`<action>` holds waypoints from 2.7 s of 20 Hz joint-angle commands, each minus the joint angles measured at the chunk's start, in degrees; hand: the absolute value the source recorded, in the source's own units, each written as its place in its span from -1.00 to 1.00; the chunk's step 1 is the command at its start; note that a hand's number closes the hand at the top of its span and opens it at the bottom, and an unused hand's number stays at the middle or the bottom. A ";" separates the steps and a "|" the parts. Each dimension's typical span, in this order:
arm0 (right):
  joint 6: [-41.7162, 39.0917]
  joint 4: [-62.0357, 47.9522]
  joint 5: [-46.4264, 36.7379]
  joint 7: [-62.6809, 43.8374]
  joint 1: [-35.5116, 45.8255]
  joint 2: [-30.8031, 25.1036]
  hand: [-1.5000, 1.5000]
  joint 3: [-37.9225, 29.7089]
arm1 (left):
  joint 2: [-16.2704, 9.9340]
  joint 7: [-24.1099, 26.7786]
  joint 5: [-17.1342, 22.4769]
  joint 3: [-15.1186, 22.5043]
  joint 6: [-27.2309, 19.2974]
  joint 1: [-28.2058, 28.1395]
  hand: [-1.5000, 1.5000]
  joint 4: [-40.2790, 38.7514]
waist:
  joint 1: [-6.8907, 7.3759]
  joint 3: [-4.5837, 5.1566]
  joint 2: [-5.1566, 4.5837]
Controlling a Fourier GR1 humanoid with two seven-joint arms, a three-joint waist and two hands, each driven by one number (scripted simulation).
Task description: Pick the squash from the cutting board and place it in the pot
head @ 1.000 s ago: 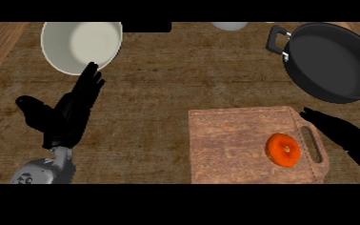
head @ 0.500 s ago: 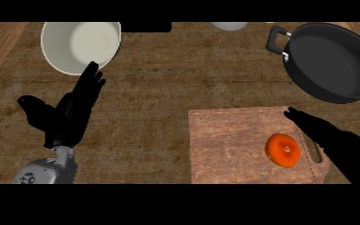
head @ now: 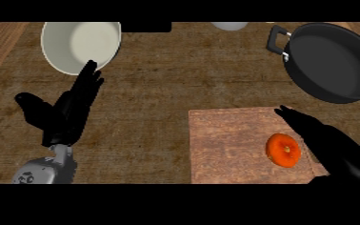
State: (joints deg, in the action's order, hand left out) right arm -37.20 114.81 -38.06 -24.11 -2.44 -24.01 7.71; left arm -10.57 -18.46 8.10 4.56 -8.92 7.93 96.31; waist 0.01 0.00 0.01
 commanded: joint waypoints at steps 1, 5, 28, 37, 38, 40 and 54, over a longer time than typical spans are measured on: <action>-3.66 -0.19 -2.43 -6.30 4.64 3.76 -1.00 4.07 | 2.14 4.96 0.10 -0.21 1.43 -2.31 0.00 -3.08 | 0.15 0.04 -0.04; -0.23 -5.81 -7.64 0.11 2.61 2.67 -1.00 3.93 | 2.62 2.72 -0.89 -1.85 1.25 3.36 0.00 -5.74 | -0.11 0.01 -0.04; 7.77 -14.97 -16.11 14.47 2.20 6.21 1.00 4.81 | 1.72 -3.19 -1.06 -6.37 4.69 0.80 0.00 1.81 | -0.05 0.01 0.01; 11.82 -18.50 -14.56 4.32 1.33 7.22 1.00 -13.69 | 2.45 -2.91 -3.18 -4.80 4.02 -1.40 0.00 3.87 | -0.79 -0.08 0.00; 12.50 -19.34 -13.78 1.06 1.51 7.21 1.00 -18.40 | 4.36 -1.48 -4.22 -3.29 3.04 -2.24 0.00 2.50 | -2.00 -0.04 -0.16; 16.94 -21.52 -14.00 -5.67 1.10 8.42 1.00 -26.23 | 3.80 -1.04 -4.02 -4.99 2.48 -1.87 0.00 2.01 | -3.64 -0.07 -0.40; 16.16 -1.53 -14.90 -16.76 9.50 -2.53 1.00 -37.49 | 4.91 -2.91 -4.36 -2.60 3.25 -3.30 0.00 5.49 | -0.15 0.04 0.21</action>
State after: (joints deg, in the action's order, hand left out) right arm -19.13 107.30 -53.78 -39.26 5.03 -24.03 -28.21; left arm -5.92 -20.22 3.53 1.77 -5.42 5.60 99.33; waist -0.53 0.03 0.18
